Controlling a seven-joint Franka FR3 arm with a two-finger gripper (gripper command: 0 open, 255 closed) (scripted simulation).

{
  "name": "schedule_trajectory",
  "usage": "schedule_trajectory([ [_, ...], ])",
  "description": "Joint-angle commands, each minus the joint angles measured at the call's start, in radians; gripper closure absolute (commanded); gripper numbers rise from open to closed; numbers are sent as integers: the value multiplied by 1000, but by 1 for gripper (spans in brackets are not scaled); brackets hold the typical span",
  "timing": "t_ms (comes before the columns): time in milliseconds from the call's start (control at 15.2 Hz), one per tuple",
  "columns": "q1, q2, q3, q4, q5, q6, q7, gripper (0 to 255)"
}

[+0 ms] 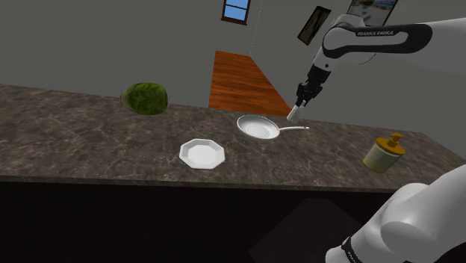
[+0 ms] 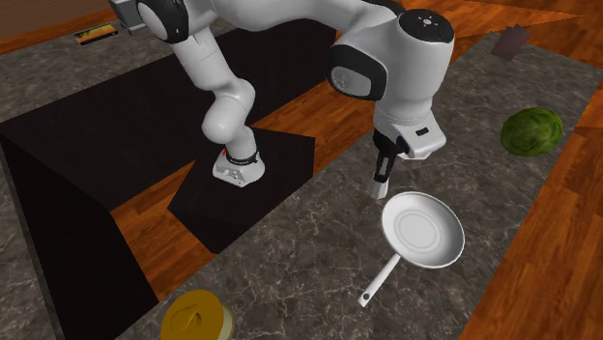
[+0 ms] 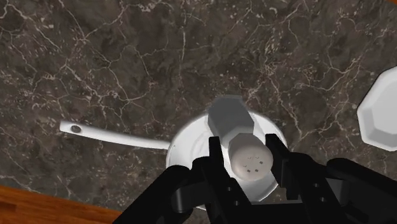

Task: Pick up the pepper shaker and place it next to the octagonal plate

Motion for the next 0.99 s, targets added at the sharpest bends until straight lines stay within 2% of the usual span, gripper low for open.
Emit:
schedule_trajectory([
  [0,20,9,30,3,6,7,48,255],
  [462,87,101,117,91,34,15,190,255],
  [924,152,233,189,239,52,3,323,255],
])
